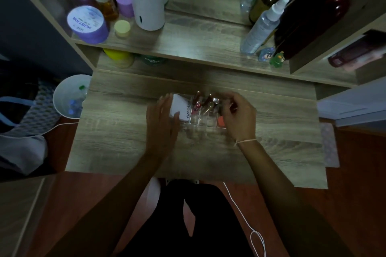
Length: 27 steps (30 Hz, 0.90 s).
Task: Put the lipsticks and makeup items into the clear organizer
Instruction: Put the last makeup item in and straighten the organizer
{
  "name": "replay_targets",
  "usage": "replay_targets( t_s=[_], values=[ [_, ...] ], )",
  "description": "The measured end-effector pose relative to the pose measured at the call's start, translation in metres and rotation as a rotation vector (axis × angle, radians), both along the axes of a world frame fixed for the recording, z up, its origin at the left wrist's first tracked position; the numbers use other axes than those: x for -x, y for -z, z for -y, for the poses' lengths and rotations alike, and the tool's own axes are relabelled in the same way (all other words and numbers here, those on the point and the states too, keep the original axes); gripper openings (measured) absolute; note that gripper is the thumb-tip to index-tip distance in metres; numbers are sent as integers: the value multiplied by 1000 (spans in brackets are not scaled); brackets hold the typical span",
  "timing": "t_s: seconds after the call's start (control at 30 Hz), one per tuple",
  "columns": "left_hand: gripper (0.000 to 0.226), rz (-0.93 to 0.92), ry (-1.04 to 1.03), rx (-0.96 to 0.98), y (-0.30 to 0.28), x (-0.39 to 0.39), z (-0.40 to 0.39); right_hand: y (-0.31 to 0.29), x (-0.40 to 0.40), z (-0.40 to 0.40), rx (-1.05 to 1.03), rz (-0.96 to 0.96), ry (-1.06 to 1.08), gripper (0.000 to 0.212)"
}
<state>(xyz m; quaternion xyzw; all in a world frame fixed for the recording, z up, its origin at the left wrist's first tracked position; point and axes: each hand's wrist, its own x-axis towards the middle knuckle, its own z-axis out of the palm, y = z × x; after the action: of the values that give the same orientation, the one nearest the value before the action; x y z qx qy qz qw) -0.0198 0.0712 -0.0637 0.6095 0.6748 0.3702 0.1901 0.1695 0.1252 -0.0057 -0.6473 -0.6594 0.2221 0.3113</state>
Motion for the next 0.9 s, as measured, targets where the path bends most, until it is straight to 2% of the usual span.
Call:
replay_targets(
  t_s=[0.1,0.3,0.43,0.57,0.9],
  values=[
    [32,40,9,-66,-24,-3,-32,-6,-10,-26,45,88,-158,23],
    [30,-1,70,-122,-41,-7,-63,-3,-10,-47,139,172,-379,34],
    [31,-8,88,-106,-35,-7,-63,-5,-10,-53,147,167,-423,47],
    [31,-3,83,-87,-32,-6,-60,-9,-10,-54,167,171,-462,50],
    [32,25,75,-54,-37,-10,-54,-6,-10,-55,183,263,-551,39]
  ],
)
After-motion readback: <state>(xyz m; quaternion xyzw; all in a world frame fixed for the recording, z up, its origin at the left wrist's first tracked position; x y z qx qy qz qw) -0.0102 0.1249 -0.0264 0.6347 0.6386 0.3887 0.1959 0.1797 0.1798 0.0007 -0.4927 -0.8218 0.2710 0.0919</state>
